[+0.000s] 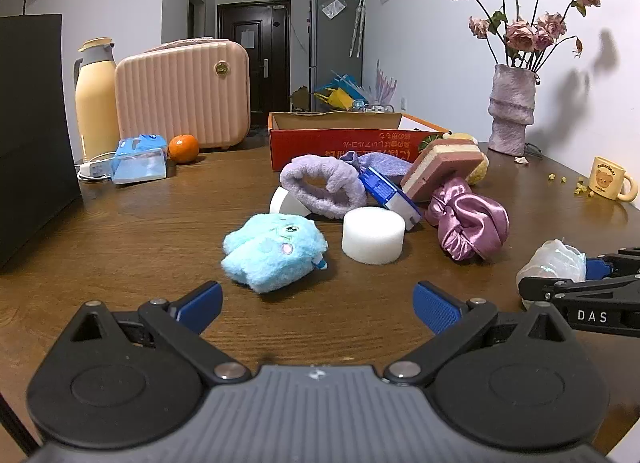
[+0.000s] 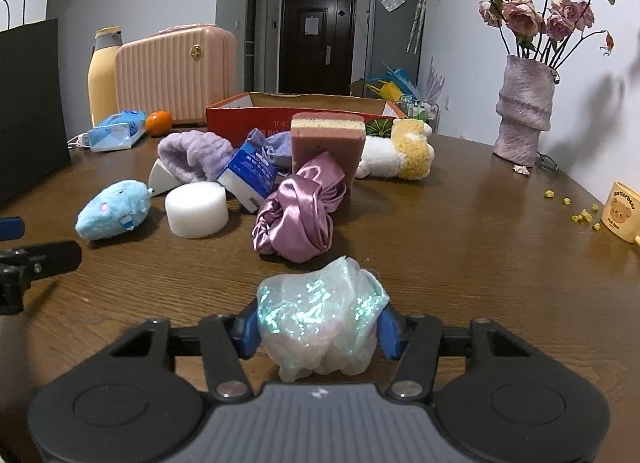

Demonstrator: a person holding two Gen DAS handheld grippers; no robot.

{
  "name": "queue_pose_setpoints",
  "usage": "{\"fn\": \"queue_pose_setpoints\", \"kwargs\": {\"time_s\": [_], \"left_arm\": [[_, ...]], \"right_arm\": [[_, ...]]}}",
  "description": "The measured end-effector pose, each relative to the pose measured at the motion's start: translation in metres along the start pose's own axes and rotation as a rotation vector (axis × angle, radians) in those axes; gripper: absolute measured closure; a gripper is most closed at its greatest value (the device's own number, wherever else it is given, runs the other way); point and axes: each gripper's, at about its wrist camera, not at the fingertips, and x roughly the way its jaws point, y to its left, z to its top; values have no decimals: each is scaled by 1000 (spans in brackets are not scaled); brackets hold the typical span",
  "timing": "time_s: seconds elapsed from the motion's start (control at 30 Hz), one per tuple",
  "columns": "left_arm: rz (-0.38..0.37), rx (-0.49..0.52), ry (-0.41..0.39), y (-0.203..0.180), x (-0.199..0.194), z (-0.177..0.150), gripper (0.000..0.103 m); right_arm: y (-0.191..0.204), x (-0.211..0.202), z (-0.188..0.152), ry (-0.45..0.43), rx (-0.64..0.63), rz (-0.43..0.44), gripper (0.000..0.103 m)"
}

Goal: Organize soft objects
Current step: 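Grasp the iridescent plastic bag with the right gripper while the left tool approaches the blue plush, then grasp the light blue plush toy with the left gripper while the right holds the bag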

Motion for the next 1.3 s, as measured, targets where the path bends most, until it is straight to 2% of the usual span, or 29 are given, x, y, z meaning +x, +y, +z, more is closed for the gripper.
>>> {"fn": "queue_pose_setpoints", "kwargs": {"time_s": [0.27,0.87,1.3], "left_arm": [[-1,-2,3,1,4,2,0],[23,13,16,9,32,30,0],[57,41,77,15,66,46,0]], "right_arm": [[-3,6,5,-11,0,8,60],[-17,20,24,-49,25,-24,60],[-29,34,43,-84,43,-44,60]]}}
